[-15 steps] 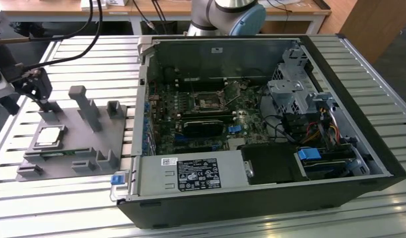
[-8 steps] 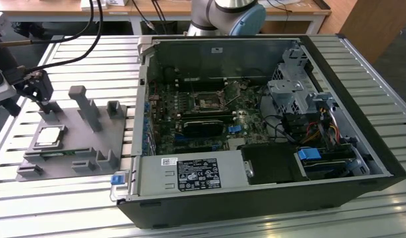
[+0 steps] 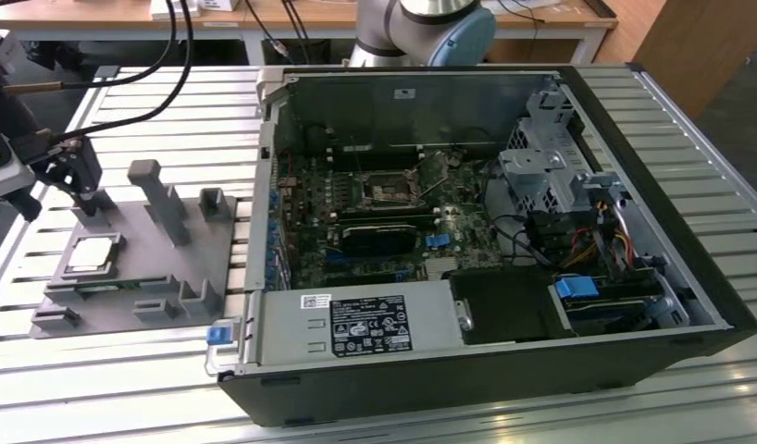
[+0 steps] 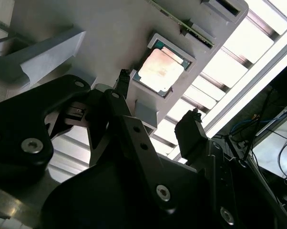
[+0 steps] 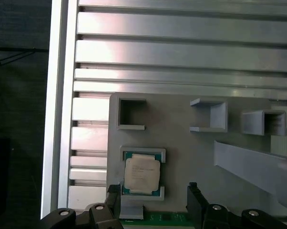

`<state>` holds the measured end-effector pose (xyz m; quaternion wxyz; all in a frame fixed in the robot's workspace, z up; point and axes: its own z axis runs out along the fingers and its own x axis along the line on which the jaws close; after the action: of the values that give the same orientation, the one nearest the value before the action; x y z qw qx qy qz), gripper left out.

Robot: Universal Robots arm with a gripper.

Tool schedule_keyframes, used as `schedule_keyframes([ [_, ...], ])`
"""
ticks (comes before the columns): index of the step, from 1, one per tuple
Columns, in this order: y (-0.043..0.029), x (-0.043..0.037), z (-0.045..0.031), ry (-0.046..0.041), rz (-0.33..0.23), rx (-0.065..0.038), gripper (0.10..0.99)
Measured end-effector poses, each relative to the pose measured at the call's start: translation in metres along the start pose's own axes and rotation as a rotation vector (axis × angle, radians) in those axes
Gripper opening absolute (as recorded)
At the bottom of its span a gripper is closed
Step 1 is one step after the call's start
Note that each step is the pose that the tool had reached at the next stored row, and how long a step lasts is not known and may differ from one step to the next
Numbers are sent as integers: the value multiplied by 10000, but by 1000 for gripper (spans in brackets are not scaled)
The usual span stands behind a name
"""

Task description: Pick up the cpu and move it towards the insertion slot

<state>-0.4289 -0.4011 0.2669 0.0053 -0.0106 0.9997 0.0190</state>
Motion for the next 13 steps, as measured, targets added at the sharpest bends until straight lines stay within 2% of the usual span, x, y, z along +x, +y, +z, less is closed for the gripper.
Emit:
schedule_keyframes([
  [13, -8, 3, 96, 0, -1, -3, 659],
])
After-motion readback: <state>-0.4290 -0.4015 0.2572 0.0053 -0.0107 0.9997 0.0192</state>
